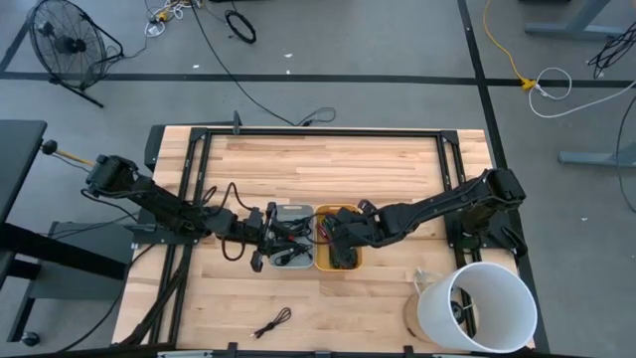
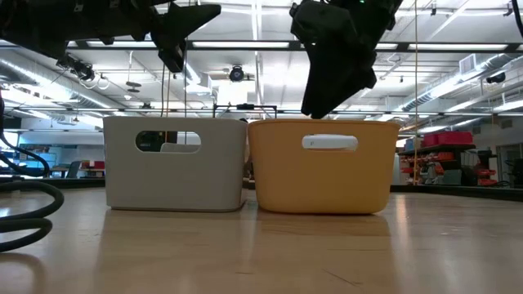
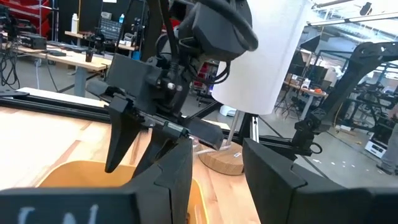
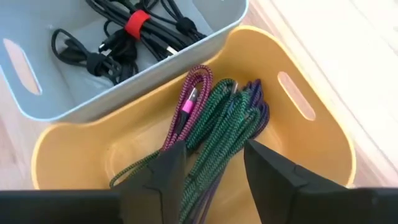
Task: Pick & Place USB Port
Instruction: Put the black charger cable into the gray bin
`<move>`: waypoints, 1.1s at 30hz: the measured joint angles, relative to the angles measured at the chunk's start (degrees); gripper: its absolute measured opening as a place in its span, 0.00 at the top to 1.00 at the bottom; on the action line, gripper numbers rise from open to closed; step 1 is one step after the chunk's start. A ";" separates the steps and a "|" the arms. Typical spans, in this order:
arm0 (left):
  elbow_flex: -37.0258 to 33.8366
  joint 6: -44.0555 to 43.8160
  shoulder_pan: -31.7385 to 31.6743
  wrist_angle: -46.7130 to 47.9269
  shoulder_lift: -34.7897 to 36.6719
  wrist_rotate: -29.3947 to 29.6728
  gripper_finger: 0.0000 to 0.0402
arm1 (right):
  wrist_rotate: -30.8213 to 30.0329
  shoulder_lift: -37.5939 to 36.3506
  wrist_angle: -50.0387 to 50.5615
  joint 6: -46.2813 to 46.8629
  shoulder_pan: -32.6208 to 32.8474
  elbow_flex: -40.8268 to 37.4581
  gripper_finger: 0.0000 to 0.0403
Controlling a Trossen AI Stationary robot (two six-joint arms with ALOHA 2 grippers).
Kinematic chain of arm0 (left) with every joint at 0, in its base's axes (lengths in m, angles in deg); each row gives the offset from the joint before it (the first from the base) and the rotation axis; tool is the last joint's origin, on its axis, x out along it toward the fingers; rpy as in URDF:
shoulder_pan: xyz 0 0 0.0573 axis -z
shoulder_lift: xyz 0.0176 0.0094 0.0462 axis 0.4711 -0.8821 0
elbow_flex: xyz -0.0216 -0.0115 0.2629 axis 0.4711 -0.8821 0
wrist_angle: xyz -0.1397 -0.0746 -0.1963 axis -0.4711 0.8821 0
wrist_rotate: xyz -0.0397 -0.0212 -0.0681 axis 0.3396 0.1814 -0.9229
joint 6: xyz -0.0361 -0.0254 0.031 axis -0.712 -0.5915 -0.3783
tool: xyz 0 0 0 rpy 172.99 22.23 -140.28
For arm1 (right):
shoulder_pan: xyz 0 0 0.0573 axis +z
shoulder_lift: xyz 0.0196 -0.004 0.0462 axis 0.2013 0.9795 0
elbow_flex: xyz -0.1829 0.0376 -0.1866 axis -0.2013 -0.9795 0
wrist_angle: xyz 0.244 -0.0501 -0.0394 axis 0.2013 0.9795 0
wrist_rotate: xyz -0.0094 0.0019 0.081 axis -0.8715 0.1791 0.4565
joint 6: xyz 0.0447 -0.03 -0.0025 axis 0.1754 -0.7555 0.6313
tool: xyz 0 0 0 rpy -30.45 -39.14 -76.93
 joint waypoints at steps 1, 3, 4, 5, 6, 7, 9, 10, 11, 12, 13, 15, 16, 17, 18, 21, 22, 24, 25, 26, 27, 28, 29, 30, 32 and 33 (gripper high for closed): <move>0.00 0.00 -0.02 0.00 0.00 -0.02 0.64 | -0.04 0.00 -0.03 -0.36 0.04 0.00 0.59; 0.00 -0.43 0.00 0.50 0.00 -0.14 0.64 | -0.07 0.00 -0.39 -0.81 0.07 0.00 0.59; 0.00 -1.03 -0.02 1.26 0.00 -0.82 0.64 | -0.06 -0.01 -0.49 -0.88 0.07 0.00 0.59; 0.00 -2.09 -0.02 2.22 0.00 -1.89 0.64 | 0.00 -0.02 -0.46 -0.97 0.07 0.00 0.60; 0.00 -3.33 -0.02 3.35 0.00 -3.21 0.64 | 0.00 -0.02 -0.42 -0.97 0.07 0.02 0.60; 0.00 -4.92 -0.02 4.77 0.00 -4.70 0.64 | 0.00 -0.02 -0.44 -0.97 0.07 0.02 0.60; 0.00 -9.27 0.31 8.39 0.00 -8.60 0.64 | 0.00 -0.02 -0.47 -0.96 0.09 0.02 0.61; 0.00 -11.72 0.80 10.21 0.00 -10.11 0.64 | 0.00 -0.02 -0.49 -0.96 0.09 0.00 0.61; 0.00 -13.63 1.59 11.81 0.00 -11.46 0.64 | 0.00 -0.02 -0.51 -0.96 0.09 0.00 0.61; 0.06 -14.89 2.66 13.47 0.00 -12.42 0.64 | 0.00 -0.02 -0.52 -0.97 0.09 0.02 0.62; 0.48 -15.60 4.10 15.98 0.00 -12.87 0.64 | 0.00 -0.02 -0.58 -1.02 0.09 0.02 0.61; 2.70 -16.96 7.15 22.47 -0.01 -12.36 0.65 | 0.00 -0.02 -1.07 -1.34 0.09 0.01 0.61; 4.32 -17.96 8.79 25.66 -0.02 -11.42 0.65 | 0.00 -0.02 -1.46 -1.52 0.09 0.02 0.62; 6.44 -18.73 10.46 29.31 -0.02 -10.53 0.66 | 0.00 -0.02 -1.87 -1.61 0.09 0.02 0.62; 8.81 -19.24 12.08 33.56 -0.02 -9.49 0.66 | 0.00 -0.02 -2.23 -1.64 0.09 0.02 0.62; 16.58 -20.25 16.95 50.76 -0.02 -4.49 0.68 | 0.00 -0.04 -2.89 -1.64 0.09 0.02 0.61; 18.75 -21.53 18.42 56.43 -0.02 -2.87 0.69 | 0.02 -0.04 -2.88 -1.64 0.12 0.02 0.62; 21.80 -26.38 21.10 63.79 -0.24 -0.30 0.69 | 0.02 -0.04 -2.87 -1.50 0.30 0.02 0.62; 22.80 -29.11 22.16 64.61 -0.83 0.36 0.69 | 0.02 -0.04 -2.88 -1.42 0.42 0.02 0.61; 23.58 -31.10 23.30 64.40 -1.72 0.47 0.69 | 0.04 -0.04 -2.87 -1.42 0.54 0.02 0.61; 24.32 -32.62 24.56 64.35 -2.57 0.26 0.69 | 0.04 -0.04 -2.87 -1.42 0.66 0.02 0.62; 25.14 -34.10 25.73 64.45 -3.57 0.11 0.69 | 0.04 -0.04 -2.87 -1.58 0.69 0.02 0.62; 26.21 -35.60 26.80 64.33 -5.00 -0.28 0.69 | 0.04 -0.04 -2.87 -1.64 0.72 0.02 0.62; 27.30 -36.92 27.52 64.25 -6.64 -1.09 0.69 | 0.04 -0.04 -2.88 -1.64 0.72 0.02 0.61; 29.30 -38.52 28.78 64.73 -9.98 -2.18 0.69 | 0.04 -0.04 -3.00 -1.66 0.74 0.02 0.61; 30.37 -39.18 29.36 64.85 -11.66 -2.66 0.69 | 0.02 -0.04 -3.08 -1.66 0.71 0.02 0.62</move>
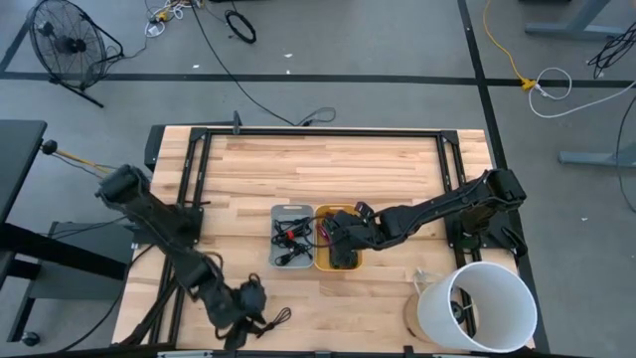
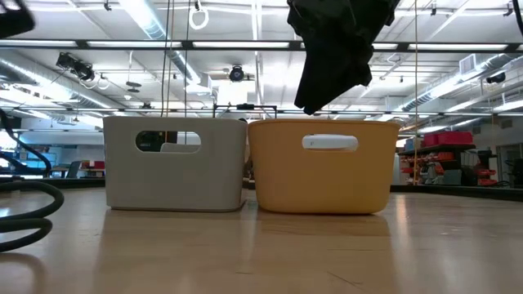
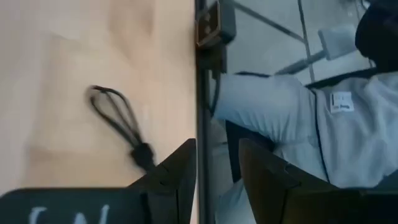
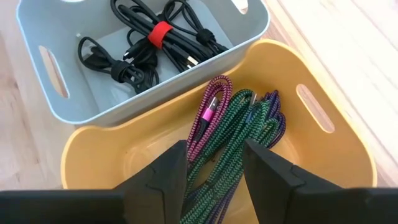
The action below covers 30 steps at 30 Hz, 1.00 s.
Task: Pick & Place USB Port
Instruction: Put the black charger cable into the gray bin
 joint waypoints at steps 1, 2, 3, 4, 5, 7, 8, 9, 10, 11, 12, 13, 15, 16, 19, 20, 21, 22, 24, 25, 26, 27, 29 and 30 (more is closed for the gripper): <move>1.12 -0.27 0.26 -0.06 -1.70 -0.54 0.69 | 0.01 0.00 -0.06 0.00 0.01 0.00 0.62; 2.25 -0.27 0.32 -0.03 -3.38 -1.09 0.69 | 0.01 0.00 -0.16 0.00 0.01 0.00 0.62; 3.57 -0.25 0.30 0.59 -5.24 -1.99 0.69 | 0.00 0.00 -0.29 0.00 0.01 0.00 0.61; 4.73 -0.27 0.30 1.89 -6.87 -2.89 0.69 | 0.00 0.00 -0.31 0.00 0.01 0.00 0.61; 5.93 -0.28 0.30 3.68 -8.50 -3.86 0.69 | 0.01 0.00 -0.33 0.00 0.01 0.00 0.61; 8.64 -0.67 0.11 6.88 -11.77 -5.32 0.69 | 0.01 0.00 -0.48 0.22 0.01 0.00 0.62; 9.95 -1.18 -0.04 8.79 -13.18 -6.37 0.69 | 0.01 0.00 -0.47 0.35 0.01 0.00 0.62; 11.16 -1.76 -0.19 11.00 -14.46 -7.36 0.69 | 0.01 0.00 -0.49 0.46 0.01 0.00 0.62; 12.30 -1.78 -0.41 12.91 -15.55 -8.37 0.69 | -0.01 0.00 -0.49 0.43 0.01 0.00 0.62; 13.24 -1.79 -0.61 13.71 -16.54 -9.51 0.69 | 0.01 0.00 -0.53 0.21 0.01 0.00 0.62; 14.01 -1.73 -0.77 13.99 -17.21 -9.96 0.69 | -0.01 0.00 -0.70 0.10 0.01 0.00 0.62; 14.58 -1.45 -0.90 14.06 -17.49 -10.16 0.69 | -0.01 0.00 -0.94 0.03 0.01 0.02 0.62; 15.45 -1.43 -1.22 13.74 -17.55 -9.50 0.69 | -0.01 -0.01 -1.17 0.02 0.01 0.02 0.62; 15.51 -1.52 -1.41 13.57 -17.55 -8.84 0.69 | 0.01 -0.01 -1.27 0.02 0.01 0.02 0.62; 15.40 -2.22 -1.88 14.79 -17.61 -8.12 0.69 | 0.01 -0.02 -1.30 0.00 0.01 0.02 0.62; 15.40 -3.07 -2.01 15.32 -17.61 -8.04 0.69 | 0.01 -0.02 -1.29 0.00 0.01 0.02 0.62; 15.40 -3.93 -2.17 16.24 -17.61 -8.01 0.69 | 0.01 -0.02 -1.27 0.00 0.01 0.02 0.62; 15.40 -5.07 -2.29 17.32 -17.62 -7.82 0.69 | 0.01 -0.02 -1.27 0.00 0.01 0.02 0.62; 15.40 -7.09 -2.50 19.11 -17.63 -7.17 0.69 | 0.01 -0.02 -1.30 0.00 0.01 0.02 0.62; 15.40 -7.92 -2.50 19.50 -17.63 -7.20 0.69 | 0.01 -0.02 -1.30 0.00 0.01 0.02 0.62; 15.40 -8.05 -2.54 19.91 -17.63 -7.21 0.69 | 0.01 -0.02 -1.30 0.00 0.01 0.02 0.62; 15.40 -8.13 -2.57 20.22 -17.63 -7.20 0.69 | 0.01 -0.02 -1.29 0.00 0.01 0.02 0.62; 15.40 -8.52 -2.58 19.95 -17.90 -7.06 0.69 | 0.01 -0.02 -1.28 -0.01 0.01 0.02 0.62; 15.39 -8.75 -2.61 19.93 -18.06 -7.02 0.69 | 0.01 -0.02 -1.30 -0.02 0.01 0.02 0.62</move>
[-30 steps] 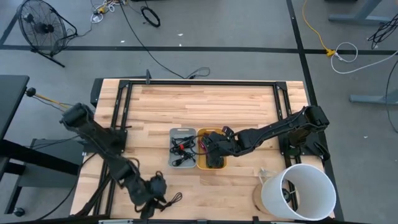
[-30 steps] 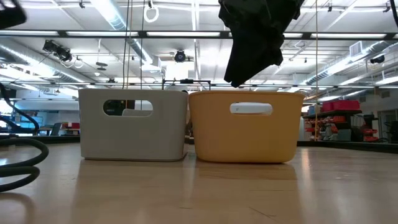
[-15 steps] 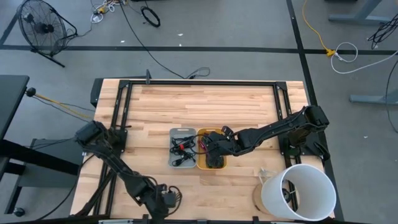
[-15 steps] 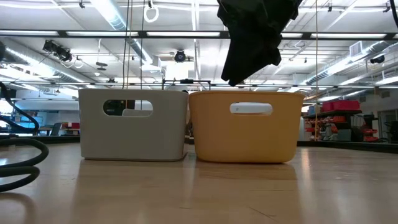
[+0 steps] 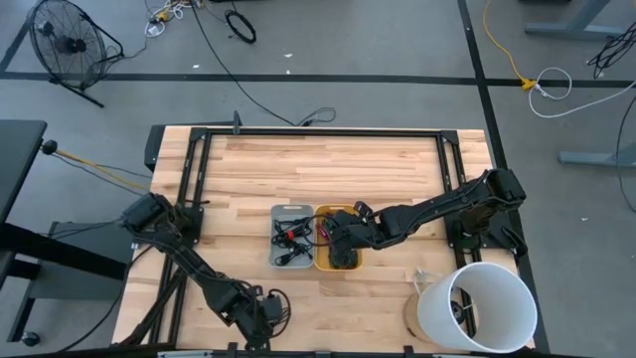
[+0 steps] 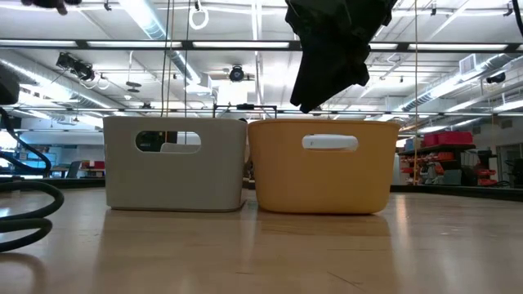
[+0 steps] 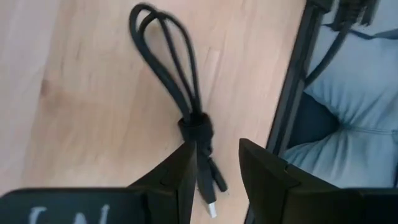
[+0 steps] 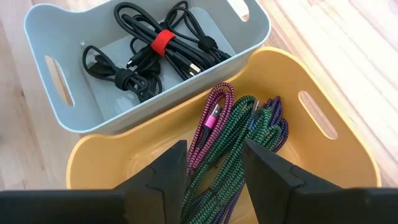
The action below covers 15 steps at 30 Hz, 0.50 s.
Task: Pick & Place USB Port
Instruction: Put the black charger cable into the gray bin
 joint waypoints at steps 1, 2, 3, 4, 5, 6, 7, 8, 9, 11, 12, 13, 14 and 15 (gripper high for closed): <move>-0.02 -0.20 0.02 0.22 -0.07 0.04 0.69 | 0.00 0.00 0.00 -0.01 0.00 0.00 0.62; -0.03 -0.58 0.02 0.16 -0.23 0.06 0.69 | 0.00 0.00 0.00 -0.01 0.00 0.00 0.62; -0.02 -1.02 0.02 -0.11 -0.51 0.15 0.69 | 0.00 0.00 0.00 -0.01 0.00 0.00 0.62; -0.01 -1.77 -0.03 -0.03 -0.96 0.15 0.69 | 0.00 0.00 0.00 -0.01 0.00 0.00 0.62; -0.01 -1.99 -0.11 0.18 -1.44 0.00 0.69 | 0.00 0.00 -0.01 -0.01 0.00 0.00 0.62; -0.03 -1.98 -0.19 0.16 -2.07 -0.18 0.69 | 0.00 0.00 -0.03 -0.01 0.01 0.00 0.62; -0.03 -1.99 -0.33 0.14 -2.52 -0.20 0.69 | 0.00 0.00 -0.03 -0.01 0.00 0.00 0.62; -0.03 -2.01 -0.49 0.13 -2.86 -0.24 0.69 | 0.00 0.00 -0.03 -0.01 0.00 0.00 0.62; -0.03 -2.07 -0.59 0.11 -3.18 -0.31 0.69 | 0.02 0.00 -0.07 -0.01 0.00 0.00 0.62; -0.03 -1.99 -0.84 0.07 -3.61 -0.15 0.69 | 0.02 0.00 -0.09 -0.01 0.00 0.00 0.62; -0.03 -1.99 -0.99 0.10 -3.76 0.02 0.69 | 0.02 0.00 -0.09 -0.01 0.00 0.00 0.62; -0.03 -1.98 -1.08 0.14 -3.79 0.34 0.69 | 0.06 0.00 -0.09 -0.03 0.00 0.00 0.62; -0.03 -1.95 -1.07 0.11 -3.80 1.12 0.69 | 0.12 0.00 -0.09 -0.03 0.00 0.00 0.62; -0.03 -1.99 -1.12 0.09 -3.91 1.62 0.69 | 0.13 0.00 -0.09 -0.01 0.00 0.00 0.62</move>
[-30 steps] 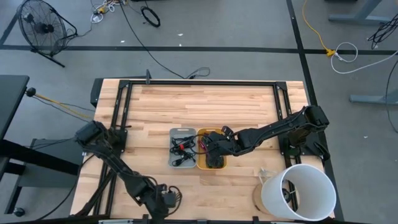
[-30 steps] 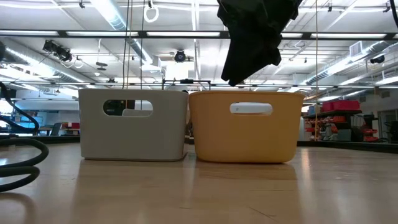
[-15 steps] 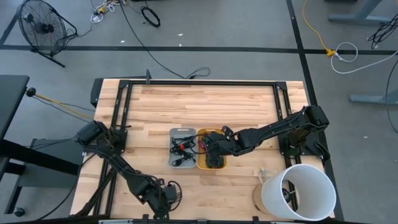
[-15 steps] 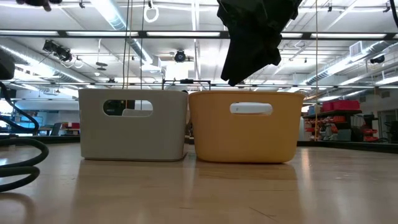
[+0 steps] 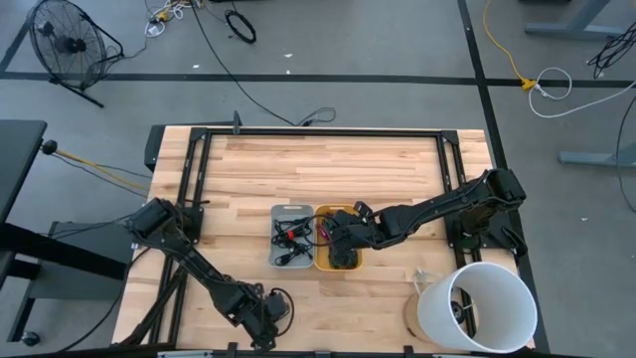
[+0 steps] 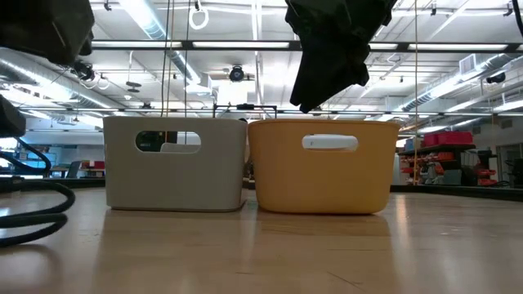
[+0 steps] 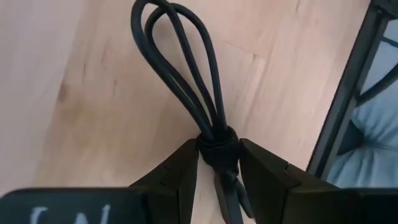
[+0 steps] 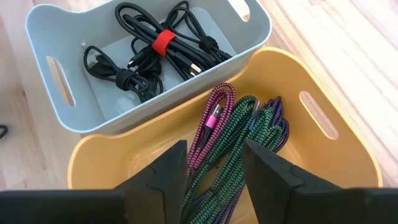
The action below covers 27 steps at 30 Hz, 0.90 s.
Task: Pick & Place USB Port
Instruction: Put the black charger cable into the gray bin
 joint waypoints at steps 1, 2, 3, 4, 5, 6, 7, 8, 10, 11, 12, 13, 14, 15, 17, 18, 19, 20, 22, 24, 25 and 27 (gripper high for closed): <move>0.00 -0.04 -0.06 0.02 -0.02 0.35 0.69 | 0.06 0.00 0.02 -0.02 0.00 0.00 0.62; 0.00 0.08 -0.04 0.02 -0.02 1.15 0.69 | 0.18 0.00 0.01 -0.02 0.00 0.00 0.62; 0.00 0.48 -0.04 0.04 -0.04 1.19 0.69 | 0.39 0.00 -0.03 -0.02 0.00 0.00 0.62; 0.00 1.39 -0.06 0.04 -0.04 1.18 0.69 | 0.45 0.00 -0.04 -0.03 0.00 0.00 0.62; 0.00 1.84 -0.06 0.06 -0.04 1.24 0.69 | 0.46 0.00 -0.01 -0.04 0.02 0.01 0.62; 0.00 2.38 -0.04 0.08 -0.04 1.31 0.69 | 0.46 0.00 -0.03 -0.04 0.00 0.00 0.62; 0.00 2.71 -0.02 0.11 -0.04 1.17 0.70 | 0.46 0.00 -0.04 -0.07 0.00 0.02 0.62; 0.00 3.09 -0.02 0.19 -0.04 0.79 0.71 | 0.46 0.00 -0.04 -0.05 0.00 0.02 0.62; 0.00 3.44 -0.06 0.63 -0.04 0.14 0.78 | 0.46 0.00 -0.04 -0.07 0.01 0.00 0.62; 0.01 3.53 -0.06 0.97 -0.04 0.03 0.83 | 0.46 0.00 -0.06 -0.05 0.01 0.00 0.62; 0.04 3.92 -0.06 1.21 0.01 -0.02 0.89 | 0.46 0.00 -0.05 -0.07 0.01 0.01 0.62; 0.04 4.74 -0.06 1.36 0.07 -0.02 0.93 | 0.46 0.00 -0.04 -0.07 0.00 0.01 0.62; 0.07 5.77 0.07 1.38 0.07 0.02 0.95 | 0.46 0.00 -0.04 -0.07 0.00 0.01 0.62; 0.07 6.10 0.07 1.41 0.07 0.02 0.95 | 0.48 0.00 -0.06 -0.07 0.00 0.00 0.62; 0.07 6.28 0.07 1.43 0.07 0.05 0.95 | 0.46 0.00 -0.06 -0.07 0.02 0.00 0.62; 0.07 6.29 0.08 1.47 0.17 0.06 0.95 | 0.47 0.00 -0.04 -0.07 0.01 0.00 0.62; 0.04 6.38 0.12 1.56 0.39 0.26 0.95 | 0.46 0.00 -0.07 -0.07 0.02 0.00 0.62; -0.01 6.54 0.12 1.89 0.66 0.52 0.95 | 0.46 0.00 -0.05 -0.07 0.01 0.01 0.62; -0.11 6.69 0.14 2.42 1.81 1.30 0.95 | 0.46 0.00 -0.07 -0.07 0.00 0.00 0.62; -0.11 6.75 0.39 2.65 4.05 2.48 0.95 | 0.46 0.00 -0.14 -0.07 0.01 0.01 0.62; -0.08 6.77 0.39 2.75 5.17 2.94 0.95 | 0.46 0.00 -0.13 -0.05 0.02 0.00 0.62; -0.09 7.69 0.52 3.38 7.47 4.41 0.95 | 0.46 0.00 -0.18 -0.07 0.00 0.02 0.62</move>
